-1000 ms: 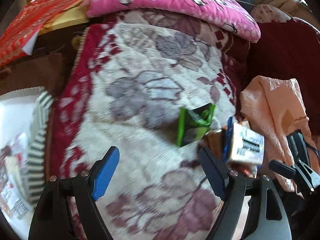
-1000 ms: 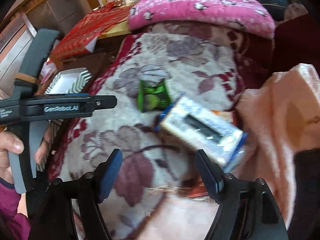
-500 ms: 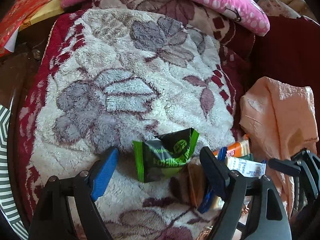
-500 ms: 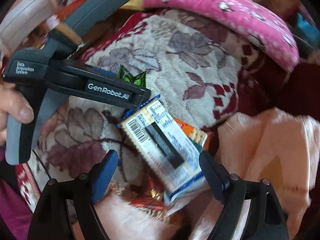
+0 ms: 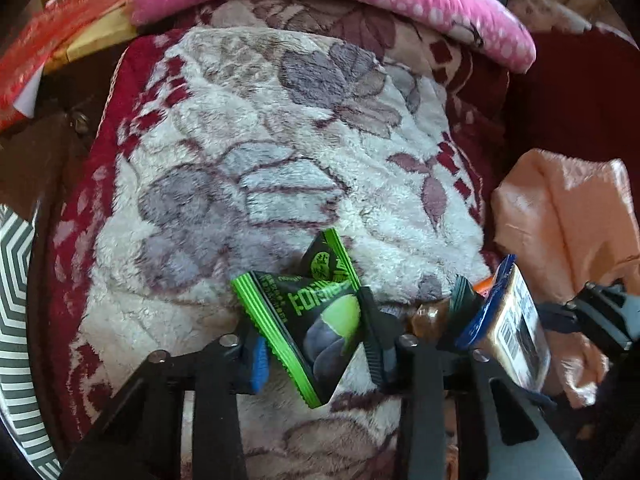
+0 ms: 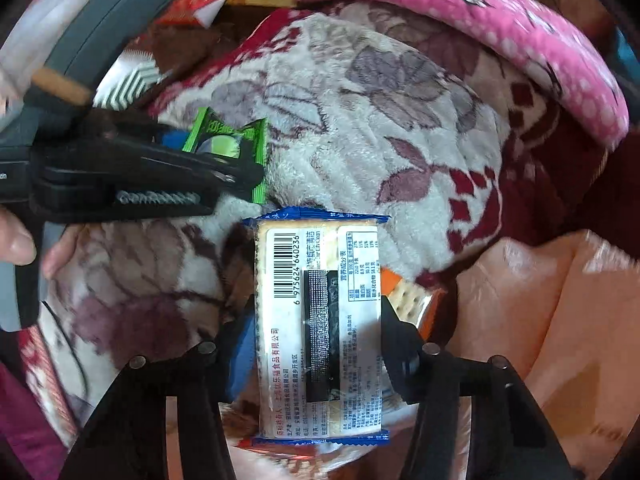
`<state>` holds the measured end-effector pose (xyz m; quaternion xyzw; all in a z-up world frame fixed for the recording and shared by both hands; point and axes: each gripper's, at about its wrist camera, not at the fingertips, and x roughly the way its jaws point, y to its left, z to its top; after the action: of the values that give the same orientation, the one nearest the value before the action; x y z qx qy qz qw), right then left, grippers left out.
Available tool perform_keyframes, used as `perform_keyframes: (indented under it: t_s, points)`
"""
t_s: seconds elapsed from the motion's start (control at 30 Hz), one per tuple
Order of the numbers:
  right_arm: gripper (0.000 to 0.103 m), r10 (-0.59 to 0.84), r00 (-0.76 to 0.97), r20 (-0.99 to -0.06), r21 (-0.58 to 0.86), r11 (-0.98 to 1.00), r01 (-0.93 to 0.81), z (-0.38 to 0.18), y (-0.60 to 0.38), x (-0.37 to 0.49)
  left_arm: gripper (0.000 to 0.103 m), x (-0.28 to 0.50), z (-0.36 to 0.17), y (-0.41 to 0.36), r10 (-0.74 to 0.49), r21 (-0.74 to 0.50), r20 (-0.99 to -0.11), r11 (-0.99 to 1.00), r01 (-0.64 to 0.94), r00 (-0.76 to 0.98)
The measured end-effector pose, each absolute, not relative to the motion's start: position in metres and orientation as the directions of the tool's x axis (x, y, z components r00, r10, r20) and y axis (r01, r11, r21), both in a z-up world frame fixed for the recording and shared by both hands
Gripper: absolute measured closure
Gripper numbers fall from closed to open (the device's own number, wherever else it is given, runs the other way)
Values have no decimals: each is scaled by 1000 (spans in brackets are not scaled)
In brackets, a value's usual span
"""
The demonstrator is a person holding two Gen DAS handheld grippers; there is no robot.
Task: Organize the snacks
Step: 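Carry both held packets over the striped tray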
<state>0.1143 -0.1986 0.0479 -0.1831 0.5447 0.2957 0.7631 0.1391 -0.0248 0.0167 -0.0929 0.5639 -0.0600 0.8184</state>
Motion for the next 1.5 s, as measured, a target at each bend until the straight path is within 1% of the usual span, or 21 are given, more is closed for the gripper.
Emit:
perform_keyframes:
  t_s: [0.07,0.3,0.67,0.93,1.5]
  points:
    - [44,251,244,-937,40,769,-638,51,-197,109,75,133,24,-16,-213,-232,-904,973,-7,370]
    - [44,332,287,-899,90,779,-620,78,-181,87,75,104,52,7,-205,-237,-891,971,-29,404]
    - [44,432,269,-861,174,747,-641,90,-122,58,75,42,88,54,-96,-158,-880,983,-96,465]
    - [44,462,236,-855,204,717,-667,90,-78,46,75,9,102,90,-9,-99,-871,983,-157,491]
    - [44,470,212,-857,186,666,-722,106,-9,28,75,-27,116,148,67,-90,-856,958,-274,513]
